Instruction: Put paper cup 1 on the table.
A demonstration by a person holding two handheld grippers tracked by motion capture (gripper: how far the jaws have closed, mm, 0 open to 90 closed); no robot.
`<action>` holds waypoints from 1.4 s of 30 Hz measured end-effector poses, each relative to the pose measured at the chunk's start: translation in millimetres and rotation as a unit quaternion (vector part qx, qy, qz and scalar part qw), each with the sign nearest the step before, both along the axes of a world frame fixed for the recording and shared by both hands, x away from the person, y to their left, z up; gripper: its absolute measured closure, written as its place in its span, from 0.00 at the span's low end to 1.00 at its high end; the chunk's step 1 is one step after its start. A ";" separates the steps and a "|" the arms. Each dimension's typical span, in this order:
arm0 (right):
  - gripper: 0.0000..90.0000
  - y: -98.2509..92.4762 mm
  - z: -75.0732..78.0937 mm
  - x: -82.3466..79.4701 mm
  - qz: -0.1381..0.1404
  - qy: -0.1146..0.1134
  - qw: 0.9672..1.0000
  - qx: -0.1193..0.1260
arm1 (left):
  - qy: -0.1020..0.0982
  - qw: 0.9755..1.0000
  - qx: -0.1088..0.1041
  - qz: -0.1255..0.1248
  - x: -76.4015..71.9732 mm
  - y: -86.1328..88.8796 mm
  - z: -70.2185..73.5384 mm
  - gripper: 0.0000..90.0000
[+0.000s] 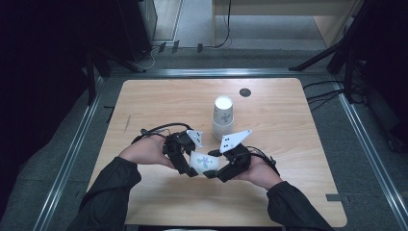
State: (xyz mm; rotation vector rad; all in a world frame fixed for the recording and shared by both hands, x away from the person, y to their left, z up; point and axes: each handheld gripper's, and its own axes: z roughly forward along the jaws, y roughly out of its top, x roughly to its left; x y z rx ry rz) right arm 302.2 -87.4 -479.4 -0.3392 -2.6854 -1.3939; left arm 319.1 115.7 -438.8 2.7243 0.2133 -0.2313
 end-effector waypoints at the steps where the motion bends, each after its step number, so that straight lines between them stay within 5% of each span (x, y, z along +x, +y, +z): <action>1: 0.32 0.4 -0.1 -0.2 0.002 -0.001 1.000 0.000 | 0.000 1.000 0.001 -0.001 -0.2 -0.2 -0.3 0.33; 15: 0.38 1.1 2.9 -2.6 0.020 -0.012 1.000 0.001 | -0.002 1.000 -0.013 -0.011 0.0 2.3 -0.2 0.26; 26: 0.38 -11.3 11.1 1.0 0.000 -0.019 1.000 0.023 | -0.013 0.998 -0.055 0.024 4.4 17.9 3.6 0.16; 38: 0.38 -30.5 20.8 5.0 -0.025 -0.022 0.998 0.060 | -0.013 0.991 -0.118 0.058 2.5 36.6 0.9 0.16; 41: 0.38 -34.3 22.2 5.7 -0.029 -0.022 0.997 0.070 | -0.012 0.988 -0.140 0.070 0.9 41.3 1.0 0.16; 42: 0.38 -35.3 22.6 5.8 -0.031 -0.022 0.997 0.072 | -0.013 0.984 -0.157 0.079 -0.3 43.7 0.5 0.16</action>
